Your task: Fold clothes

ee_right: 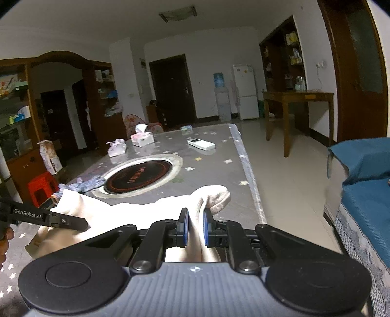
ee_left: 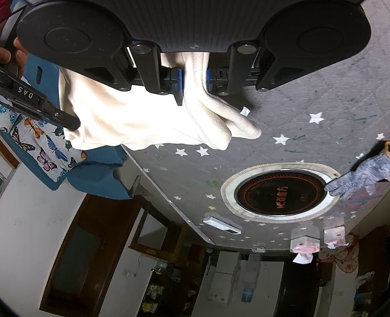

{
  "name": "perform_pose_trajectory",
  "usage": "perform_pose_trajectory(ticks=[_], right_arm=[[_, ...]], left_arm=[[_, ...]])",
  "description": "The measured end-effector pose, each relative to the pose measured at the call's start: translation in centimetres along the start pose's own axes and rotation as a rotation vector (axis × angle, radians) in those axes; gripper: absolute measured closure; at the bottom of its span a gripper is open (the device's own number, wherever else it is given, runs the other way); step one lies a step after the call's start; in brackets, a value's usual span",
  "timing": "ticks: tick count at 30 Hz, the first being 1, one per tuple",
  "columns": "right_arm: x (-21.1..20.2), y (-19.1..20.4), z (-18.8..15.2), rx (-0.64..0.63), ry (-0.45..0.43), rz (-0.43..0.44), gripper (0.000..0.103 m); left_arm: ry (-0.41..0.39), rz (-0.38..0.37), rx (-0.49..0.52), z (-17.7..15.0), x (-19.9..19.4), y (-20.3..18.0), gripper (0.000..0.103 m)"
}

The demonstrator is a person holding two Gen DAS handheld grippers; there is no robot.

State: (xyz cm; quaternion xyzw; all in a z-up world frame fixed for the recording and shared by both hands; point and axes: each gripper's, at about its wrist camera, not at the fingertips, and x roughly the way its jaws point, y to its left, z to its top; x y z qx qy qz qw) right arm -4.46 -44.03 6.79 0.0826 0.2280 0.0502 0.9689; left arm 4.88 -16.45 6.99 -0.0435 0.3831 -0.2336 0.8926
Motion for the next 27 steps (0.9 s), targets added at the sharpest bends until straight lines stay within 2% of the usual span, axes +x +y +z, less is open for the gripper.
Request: perform_pose_trajectory(ticks=[16,22,27], right_arm=[[3.7,-1.8,-0.9,0.017,0.067,-0.047,0.093],[4.2,-2.8,-0.9,0.021,0.091,-0.083,0.093],[3.7,-2.2,-0.8,-0.002,0.097,-0.042,0.093]], left_arm=[[0.060,0.035,0.033,-0.2,3.0,-0.4,0.085],[0.069,0.058,0.040,-0.3,3.2,-0.2,0.080],[0.066,0.084,0.052,-0.3,3.2,-0.2,0.071]])
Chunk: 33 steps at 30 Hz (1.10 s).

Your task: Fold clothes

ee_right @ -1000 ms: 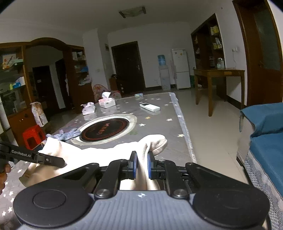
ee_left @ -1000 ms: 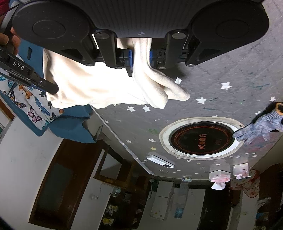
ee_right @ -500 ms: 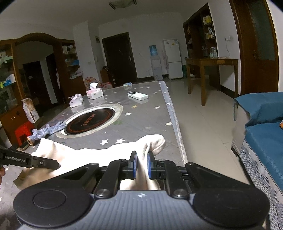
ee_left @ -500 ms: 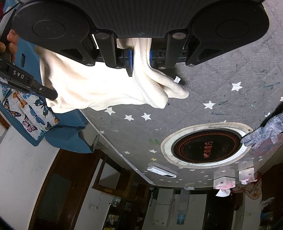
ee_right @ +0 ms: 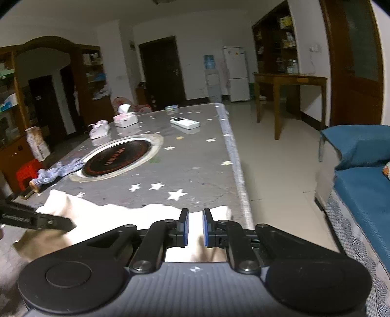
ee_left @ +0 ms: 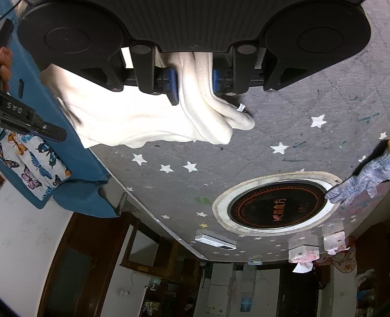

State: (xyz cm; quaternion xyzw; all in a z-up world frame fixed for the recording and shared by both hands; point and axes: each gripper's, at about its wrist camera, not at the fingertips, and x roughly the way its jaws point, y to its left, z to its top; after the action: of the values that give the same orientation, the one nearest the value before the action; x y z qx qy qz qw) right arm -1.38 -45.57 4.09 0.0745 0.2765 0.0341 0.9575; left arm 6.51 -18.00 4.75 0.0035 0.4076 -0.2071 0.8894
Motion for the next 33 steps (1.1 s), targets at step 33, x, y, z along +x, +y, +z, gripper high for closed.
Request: perform_pose_trajectory(ticks=[33], right_arm=[[6.4,4.0,0.7,-0.138,0.134,0.093,0.091]], left_arm=[[-0.009,0.014,0.049,2.1,2.9,-0.1,0.055]])
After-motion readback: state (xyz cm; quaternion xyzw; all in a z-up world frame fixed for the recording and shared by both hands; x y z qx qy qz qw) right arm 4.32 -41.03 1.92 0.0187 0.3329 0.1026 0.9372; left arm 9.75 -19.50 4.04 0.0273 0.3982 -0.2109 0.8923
